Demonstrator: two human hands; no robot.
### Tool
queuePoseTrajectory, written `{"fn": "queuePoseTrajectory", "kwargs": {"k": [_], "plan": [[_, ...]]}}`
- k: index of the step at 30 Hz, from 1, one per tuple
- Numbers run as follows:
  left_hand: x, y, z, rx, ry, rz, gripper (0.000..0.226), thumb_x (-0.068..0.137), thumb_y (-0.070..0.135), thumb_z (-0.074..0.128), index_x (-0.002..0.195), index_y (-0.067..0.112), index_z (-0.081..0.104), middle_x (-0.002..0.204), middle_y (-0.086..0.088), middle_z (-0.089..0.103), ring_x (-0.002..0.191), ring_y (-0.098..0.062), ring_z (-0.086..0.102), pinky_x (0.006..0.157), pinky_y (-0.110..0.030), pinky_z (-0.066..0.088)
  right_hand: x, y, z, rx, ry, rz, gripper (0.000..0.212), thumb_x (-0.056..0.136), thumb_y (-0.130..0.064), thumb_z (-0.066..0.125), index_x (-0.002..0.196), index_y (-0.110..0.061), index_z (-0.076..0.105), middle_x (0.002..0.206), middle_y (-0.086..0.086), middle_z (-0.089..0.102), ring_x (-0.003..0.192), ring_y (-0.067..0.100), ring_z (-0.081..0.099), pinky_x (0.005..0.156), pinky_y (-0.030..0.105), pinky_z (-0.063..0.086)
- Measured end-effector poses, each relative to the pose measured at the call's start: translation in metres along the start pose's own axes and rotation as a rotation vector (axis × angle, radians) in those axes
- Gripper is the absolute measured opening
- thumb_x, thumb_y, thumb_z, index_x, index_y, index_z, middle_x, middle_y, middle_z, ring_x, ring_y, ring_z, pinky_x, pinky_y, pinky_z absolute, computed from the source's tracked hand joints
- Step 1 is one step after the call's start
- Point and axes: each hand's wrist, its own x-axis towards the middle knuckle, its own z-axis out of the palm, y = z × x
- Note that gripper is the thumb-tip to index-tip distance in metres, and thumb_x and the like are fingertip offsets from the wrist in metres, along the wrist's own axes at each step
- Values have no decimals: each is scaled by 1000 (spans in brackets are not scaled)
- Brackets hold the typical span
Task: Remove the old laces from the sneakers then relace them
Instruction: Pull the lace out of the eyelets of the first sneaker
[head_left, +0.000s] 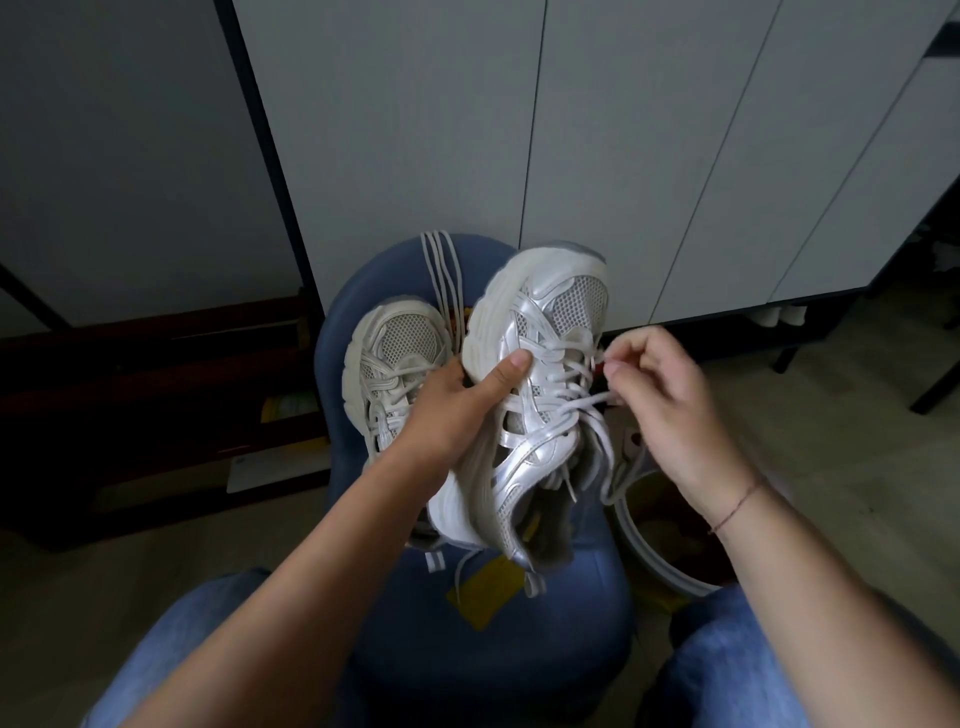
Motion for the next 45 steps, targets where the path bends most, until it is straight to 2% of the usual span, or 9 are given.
{"fn": "queuePoseTrajectory", "kwargs": {"k": [7,13,17,22,25,31,34,40,45], "plan": [[0,0,-1,1,-3,10,42,72,52,69,106,29,66,103,8,76,94,-9,72,88,-30,55,-5,-2,8,-413,-161,-318,38,86,-51,56,72,-16,48,72,-9,50,68,7,50,62,25,43],[0,2,-3,-39,-5,-26,69,71,61,66,126,20,63,109,4,75,98,-14,72,93,-34,54,-3,-11,7,860,-126,221,28,80,-33,66,62,-17,50,57,-5,40,54,7,36,59,21,32],[0,4,-3,-60,2,-10,65,72,58,66,125,21,63,107,6,75,95,-11,72,84,-26,56,4,-15,5,1210,-2,491,35,87,-28,50,55,-16,45,54,-3,35,48,8,33,64,21,33],[0,2,-2,-23,18,14,41,74,50,69,108,28,66,98,12,76,88,-4,72,75,-18,54,0,-12,7,442,-28,251,24,96,-19,49,73,-14,48,60,-3,45,54,7,40,59,21,33],[1,-1,-1,3,26,23,34,74,49,72,101,28,67,96,11,76,89,-6,72,82,-25,56,-8,-9,8,-61,-115,9,31,91,-50,51,82,-20,50,63,-11,52,57,0,46,60,21,38],[3,-2,0,34,28,34,40,67,57,71,98,31,67,98,11,76,92,-8,72,91,-35,55,-9,-8,7,-418,-110,-180,41,81,-61,57,72,-24,44,59,-12,50,55,7,45,56,36,44],[2,-2,-1,15,8,33,36,72,53,69,99,30,66,96,14,76,90,-6,72,84,-26,56,-7,-6,10,-218,-178,-147,35,87,-50,55,68,-21,48,59,-7,49,57,5,46,58,31,43],[2,1,-7,-137,-32,-52,67,74,56,66,127,14,63,109,-2,75,100,-19,72,96,-39,53,3,-16,1,1086,-125,366,33,89,-26,47,58,-19,40,55,-5,32,47,8,29,47,18,31],[6,0,-10,-240,-66,-66,65,78,52,63,130,13,59,115,-7,73,107,-24,69,98,-41,50,2,0,3,473,-10,304,19,80,-20,60,61,-21,55,61,-1,49,55,9,48,53,20,39]]}}
